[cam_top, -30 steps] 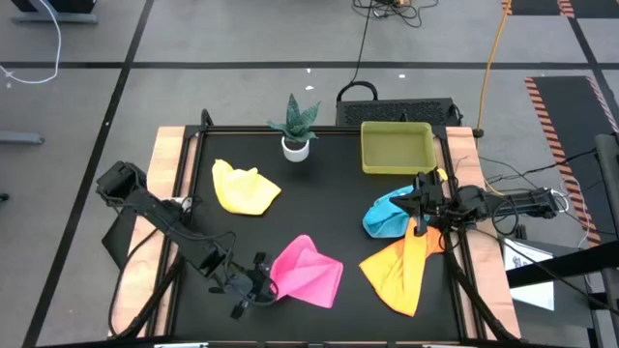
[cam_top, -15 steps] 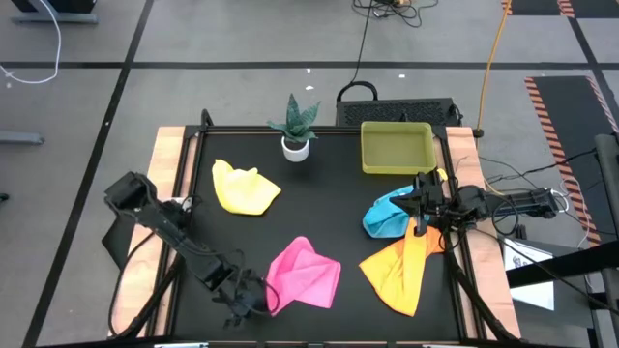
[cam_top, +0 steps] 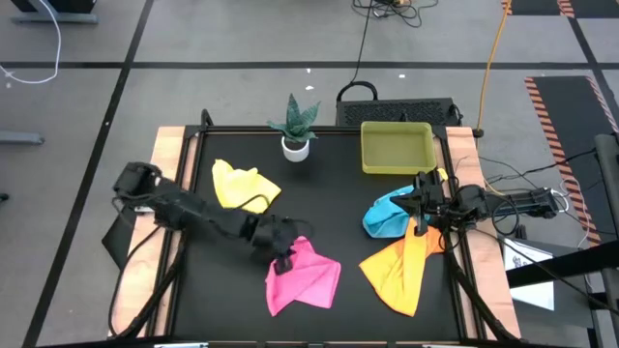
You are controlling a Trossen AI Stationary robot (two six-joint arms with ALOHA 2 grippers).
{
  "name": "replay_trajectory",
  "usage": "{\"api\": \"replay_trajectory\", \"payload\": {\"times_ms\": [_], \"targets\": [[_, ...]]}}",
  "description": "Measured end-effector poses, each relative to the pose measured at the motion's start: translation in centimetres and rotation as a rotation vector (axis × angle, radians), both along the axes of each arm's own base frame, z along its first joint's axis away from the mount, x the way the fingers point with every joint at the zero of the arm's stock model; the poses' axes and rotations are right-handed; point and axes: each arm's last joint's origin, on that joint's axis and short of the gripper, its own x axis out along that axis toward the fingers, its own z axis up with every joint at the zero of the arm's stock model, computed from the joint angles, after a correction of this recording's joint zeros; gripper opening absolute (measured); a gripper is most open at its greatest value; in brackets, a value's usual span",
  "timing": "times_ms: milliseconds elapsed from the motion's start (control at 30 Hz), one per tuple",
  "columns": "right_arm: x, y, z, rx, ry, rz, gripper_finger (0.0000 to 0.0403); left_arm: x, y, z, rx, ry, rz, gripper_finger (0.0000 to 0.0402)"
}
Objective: Fold microfiber towels
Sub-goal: Fold the pink microfiber cloth
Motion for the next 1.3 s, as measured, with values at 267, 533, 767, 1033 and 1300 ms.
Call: {"api": "replay_trajectory", "payload": {"times_ms": [267, 533, 767, 1033, 1300], "targets": [[0.1, 0.1, 0.0, 0.018, -0.004, 0.030, 0.0000, 1.7, 3.4, -3.6, -0.075, 0.103, 0.064, 0.0178], [0.2, 0.2, 0.1, 0.044, -0.010, 0.060, 0.0000, 3.2, 2.8, -5.3, -0.136, 0.026, -0.085, 0.0117], [0.6, 0.2, -0.3, 0.053, 0.041, 0.060, 0.0000, 2.9, 3.0, -4.7, -0.016, -0.002, -0.149, 0.0010], [1.3, 0.3, -0.9, 0.030, 0.116, 0.057, 0.0000, 1.2, 3.5, 3.7, 0.260, -0.263, -0.078, 0.0005], [2.7, 1.2, -0.1, -0.042, 0.029, 0.275, 0.0000, -2.4, 2.6, 11.9, 0.514, -0.579, -0.031, 0.0004]]}}
